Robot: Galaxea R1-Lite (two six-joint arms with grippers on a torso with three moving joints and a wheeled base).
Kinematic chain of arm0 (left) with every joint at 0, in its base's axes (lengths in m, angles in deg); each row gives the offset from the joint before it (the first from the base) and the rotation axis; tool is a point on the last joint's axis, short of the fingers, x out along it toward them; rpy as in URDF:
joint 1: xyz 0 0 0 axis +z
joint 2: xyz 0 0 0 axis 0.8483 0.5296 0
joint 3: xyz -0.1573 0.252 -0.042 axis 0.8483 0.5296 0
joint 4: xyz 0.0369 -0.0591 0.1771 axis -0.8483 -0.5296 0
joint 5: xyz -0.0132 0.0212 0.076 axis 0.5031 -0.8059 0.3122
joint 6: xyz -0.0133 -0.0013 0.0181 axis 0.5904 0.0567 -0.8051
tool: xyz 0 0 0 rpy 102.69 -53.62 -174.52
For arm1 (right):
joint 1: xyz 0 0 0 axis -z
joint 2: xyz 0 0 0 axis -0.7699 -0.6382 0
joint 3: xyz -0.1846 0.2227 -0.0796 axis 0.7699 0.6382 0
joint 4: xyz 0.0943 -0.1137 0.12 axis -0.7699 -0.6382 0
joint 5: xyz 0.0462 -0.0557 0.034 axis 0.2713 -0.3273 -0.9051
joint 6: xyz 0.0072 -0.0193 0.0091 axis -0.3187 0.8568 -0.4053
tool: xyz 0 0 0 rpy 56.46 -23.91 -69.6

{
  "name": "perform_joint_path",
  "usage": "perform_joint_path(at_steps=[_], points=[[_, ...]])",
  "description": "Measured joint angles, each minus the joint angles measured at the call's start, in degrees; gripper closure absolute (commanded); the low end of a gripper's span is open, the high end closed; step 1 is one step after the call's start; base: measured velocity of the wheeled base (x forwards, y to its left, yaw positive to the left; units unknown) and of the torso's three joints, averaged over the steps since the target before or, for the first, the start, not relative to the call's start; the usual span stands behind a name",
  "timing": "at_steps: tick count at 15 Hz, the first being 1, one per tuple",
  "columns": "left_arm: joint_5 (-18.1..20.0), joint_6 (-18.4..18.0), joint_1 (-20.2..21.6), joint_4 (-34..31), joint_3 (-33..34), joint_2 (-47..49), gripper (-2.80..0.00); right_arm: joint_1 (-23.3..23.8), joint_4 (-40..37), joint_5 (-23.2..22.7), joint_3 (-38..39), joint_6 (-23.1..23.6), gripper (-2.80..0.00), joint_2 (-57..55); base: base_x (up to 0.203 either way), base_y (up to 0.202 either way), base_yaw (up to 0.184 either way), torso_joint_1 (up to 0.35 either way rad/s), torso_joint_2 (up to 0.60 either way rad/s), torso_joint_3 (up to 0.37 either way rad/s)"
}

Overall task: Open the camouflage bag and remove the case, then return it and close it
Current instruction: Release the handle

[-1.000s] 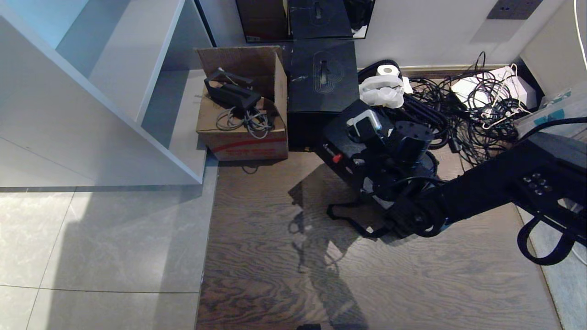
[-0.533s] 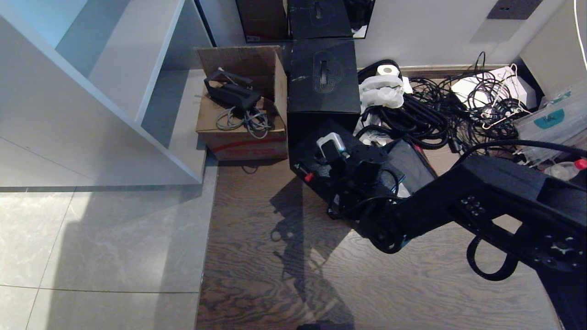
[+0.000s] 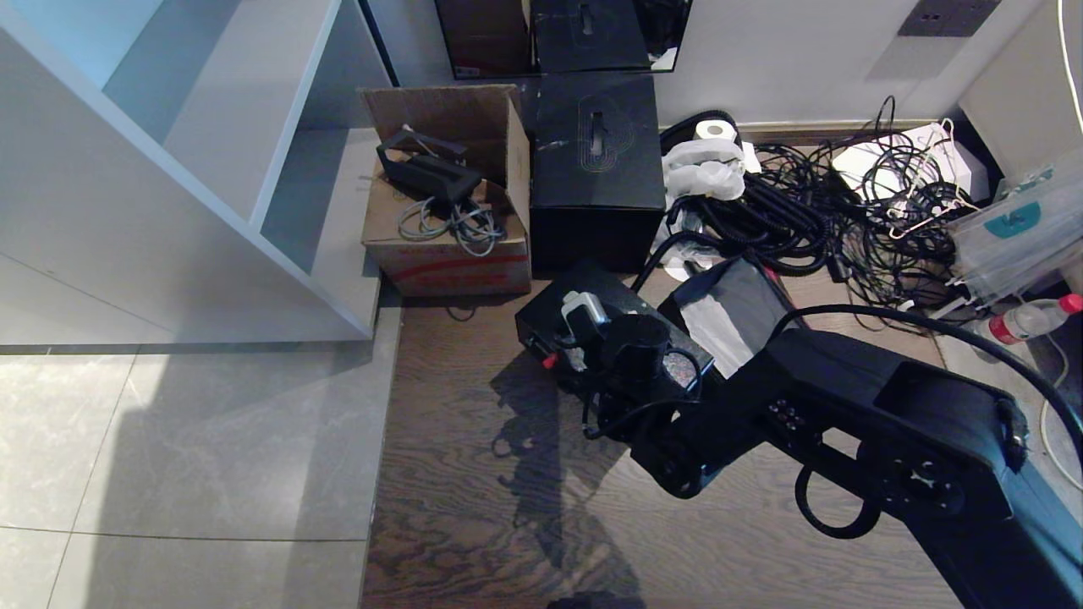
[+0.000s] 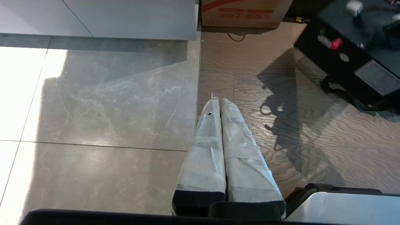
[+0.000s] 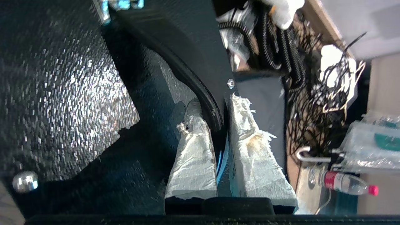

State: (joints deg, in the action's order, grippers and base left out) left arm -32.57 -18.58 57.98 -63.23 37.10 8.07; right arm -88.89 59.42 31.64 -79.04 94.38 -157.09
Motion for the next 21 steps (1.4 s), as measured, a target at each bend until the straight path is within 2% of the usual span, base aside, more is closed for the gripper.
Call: perform_joint_path(at_steps=[8, 16, 21], points=[[0.0, 0.0, 0.0, 0.0, 0.0, 0.0, 0.0, 6.83, -0.06, -0.18, 1.23, -2.34, 0.0, -3.54, 0.0, 0.0, 0.0, 0.0, 0.0, 0.0], [0.02, 0.0, -0.06, 0.0, 0.0, 0.0, 0.0, 16.7, -0.15, -0.99, 3.52, -2.76, 0.0, -4.16, 0.0, 0.0, 0.0, 0.0, 0.0, 0.0], [0.0, 0.02, -0.05, 0.02, 0.0, 0.0, 0.0, 18.0, -0.22, -1.51, 4.44, -3.59, 0.0, -4.16, 0.0, 0.0, 0.0, 0.0, 0.0, 0.0]])
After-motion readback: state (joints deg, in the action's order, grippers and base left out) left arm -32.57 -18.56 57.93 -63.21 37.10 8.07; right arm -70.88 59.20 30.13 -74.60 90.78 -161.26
